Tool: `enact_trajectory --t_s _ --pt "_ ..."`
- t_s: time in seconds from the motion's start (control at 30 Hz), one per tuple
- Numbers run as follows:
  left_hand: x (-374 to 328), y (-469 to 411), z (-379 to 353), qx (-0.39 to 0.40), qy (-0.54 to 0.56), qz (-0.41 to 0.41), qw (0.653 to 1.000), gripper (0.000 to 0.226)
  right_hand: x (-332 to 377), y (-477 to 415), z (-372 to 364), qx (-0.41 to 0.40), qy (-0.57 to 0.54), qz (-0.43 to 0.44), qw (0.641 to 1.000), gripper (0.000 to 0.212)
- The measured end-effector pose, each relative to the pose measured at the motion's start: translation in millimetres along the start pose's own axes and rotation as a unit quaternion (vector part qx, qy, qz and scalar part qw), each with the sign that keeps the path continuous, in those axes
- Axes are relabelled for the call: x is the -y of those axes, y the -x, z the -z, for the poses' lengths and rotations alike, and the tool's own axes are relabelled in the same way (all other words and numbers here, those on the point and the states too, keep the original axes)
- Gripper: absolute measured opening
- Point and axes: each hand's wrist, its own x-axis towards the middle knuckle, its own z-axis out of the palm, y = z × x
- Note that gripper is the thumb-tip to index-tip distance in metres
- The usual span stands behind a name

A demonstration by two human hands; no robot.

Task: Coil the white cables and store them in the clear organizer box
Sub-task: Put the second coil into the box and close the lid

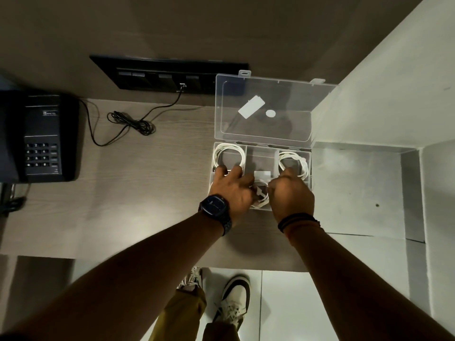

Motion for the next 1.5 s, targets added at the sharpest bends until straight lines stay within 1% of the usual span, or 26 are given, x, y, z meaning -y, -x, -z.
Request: enact_trajectory --t_s 0.07,0.17,0.33,0.4,0.43,0.53,0.6,0.63,0.67,0.73,0.8,0.83,0.9,0.97,1.03,1.1,1.17,1.2,1.27,1.33,1.43,1.5 --pt "4 1 3 -0.021 0.002 -0.019 1.0 0.024 -3 4 2 -0.015 0.006 0.031 0.999 0.015" --pt "9 3 8 -0.041 -0.005 -0.053 0.998 0.023 -7 5 3 -0.025 -0.008 0.04 0.999 0.016" --pt "12 5 3 -0.087 0.06 -0.071 0.992 0.023 -8 9 -1 -0.057 -0.031 0.049 0.997 0.015" --pt "13 4 0 -0.093 0.075 -0.067 0.991 0.021 -9 7 -2 -0.074 -0.051 0.045 0.995 0.013" --pt "13 3 -2 -0.093 0.077 -0.064 0.991 0.019 -9 6 -1 -0.074 -0.065 0.041 0.994 0.012" --pt "13 1 -2 -0.097 0.096 -0.051 0.989 0.018 -6 1 2 -0.043 -0.121 0.013 0.992 0.008" --pt "18 -2 4 -0.13 0.131 -0.019 0.983 0.022 -5 0 9 -0.055 -0.16 0.001 0.986 0.007" --pt "22 -5 11 -0.161 0.146 0.009 0.976 0.027 -5 -1 16 -0.077 -0.179 0.0 0.981 0.01" --pt "28 -10 19 -0.203 0.153 0.042 0.966 0.031 -4 -3 23 -0.112 -0.189 0.005 0.975 0.013" --pt "42 -24 39 -0.288 0.134 0.121 0.941 0.042 -5 -13 41 -0.194 -0.182 0.028 0.964 0.02" --pt "56 -38 63 -0.339 0.116 0.198 0.912 0.063 -7 -30 61 -0.259 -0.144 0.034 0.955 0.035" --pt "62 -44 74 -0.347 0.12 0.227 0.902 0.071 -7 -40 70 -0.277 -0.118 0.026 0.953 0.044" --pt "73 -53 92 -0.323 0.144 0.26 0.899 0.077 -7 -59 85 -0.281 -0.07 0.025 0.957 0.06" --pt "81 -59 102 -0.28 0.156 0.247 0.914 0.072 -7 -75 95 -0.261 -0.032 0.05 0.964 0.066" --pt "86 -63 109 -0.263 0.126 0.214 0.932 0.059 -10 -87 100 -0.238 -0.007 0.073 0.969 0.062" --pt "89 -65 114 -0.256 0.07 0.186 0.946 0.05 -11 -94 103 -0.238 0.005 0.079 0.968 0.052" --pt "90 -66 118 -0.246 0.022 0.163 0.955 0.045 -11 -96 107 -0.272 0.008 0.088 0.958 0.037" --pt "90 -66 119 -0.237 0.006 0.151 0.96 0.044 -9 -95 110 -0.284 -0.002 0.101 0.953 0.029" --pt "88 -62 120 -0.221 -0.01 0.121 0.968 0.04 -7 -88 114 -0.284 -0.033 0.131 0.949 0.019" --pt "85 -52 120 -0.207 -0.006 0.08 0.975 0.031 -7 -76 115 -0.277 -0.046 0.156 0.947 0.016" --pt "74 -27 118 -0.202 0.03 0.008 0.979 0.024 -13 -46 112 -0.28 -0.033 0.195 0.939 0.011" --pt "65 -7 109 -0.191 0.052 -0.037 0.98 0.021 -22 -22 103 -0.274 -0.026 0.232 0.933 0.022"
